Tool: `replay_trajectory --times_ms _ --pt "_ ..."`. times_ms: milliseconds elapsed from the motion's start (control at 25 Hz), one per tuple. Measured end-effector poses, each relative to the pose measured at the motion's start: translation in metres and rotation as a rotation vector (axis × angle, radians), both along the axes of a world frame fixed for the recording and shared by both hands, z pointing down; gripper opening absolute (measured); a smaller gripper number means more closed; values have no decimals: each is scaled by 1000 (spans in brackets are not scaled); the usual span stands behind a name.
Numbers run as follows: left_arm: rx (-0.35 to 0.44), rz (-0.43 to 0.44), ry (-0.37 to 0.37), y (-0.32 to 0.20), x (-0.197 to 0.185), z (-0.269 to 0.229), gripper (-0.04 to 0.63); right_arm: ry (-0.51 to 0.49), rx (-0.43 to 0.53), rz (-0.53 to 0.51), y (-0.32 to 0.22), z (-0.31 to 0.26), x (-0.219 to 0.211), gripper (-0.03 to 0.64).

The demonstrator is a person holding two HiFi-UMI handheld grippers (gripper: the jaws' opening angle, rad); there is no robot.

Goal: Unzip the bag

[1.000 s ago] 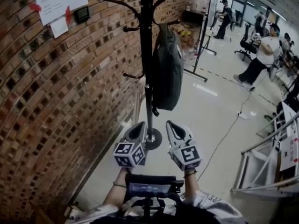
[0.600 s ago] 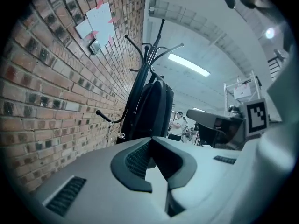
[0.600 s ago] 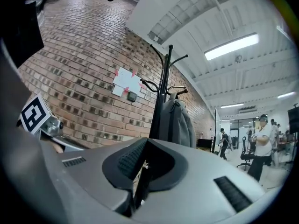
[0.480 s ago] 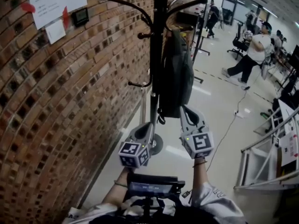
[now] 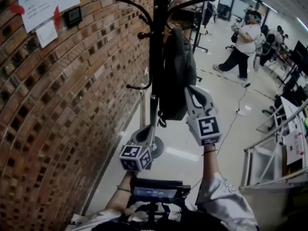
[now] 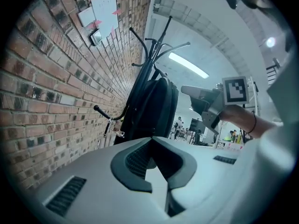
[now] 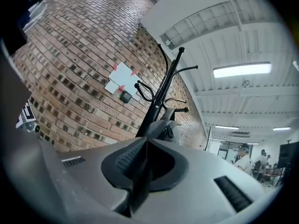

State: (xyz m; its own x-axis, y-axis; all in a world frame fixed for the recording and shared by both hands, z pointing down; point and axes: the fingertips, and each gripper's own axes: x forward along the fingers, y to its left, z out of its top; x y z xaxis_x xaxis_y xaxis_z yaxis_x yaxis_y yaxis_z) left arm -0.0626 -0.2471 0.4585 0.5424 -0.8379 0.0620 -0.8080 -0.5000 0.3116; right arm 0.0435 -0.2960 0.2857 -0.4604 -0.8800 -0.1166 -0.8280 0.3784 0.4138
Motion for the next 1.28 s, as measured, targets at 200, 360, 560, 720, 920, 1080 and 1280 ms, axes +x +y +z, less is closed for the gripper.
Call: replay_trajectory --times_ms 200,360,560,720,920,1080,1280 --pt "4 -9 1 -8 4 -3 8 18 -13 17 -9 -12 -4 44" --pt "-2 -24 2 -14 5 -3 8 79 2 21 -18 -14 -5 52" --pt "-17 -30 -4 -15 8 1 8 163 27 41 -28 -17 -5 115" --pt "-24 -41 -4 -17 6 3 8 305 90 62 -35 -19 -8 129" --pt "-33 -48 3 -19 8 4 8 440 122 88 -41 -21 -11 138" --pt "-33 -44 7 -20 11 3 8 522 147 103 -44 -18 -15 149" --pt "-37 -44 16 -23 14 4 8 563 159 102 -47 -18 -16 149"
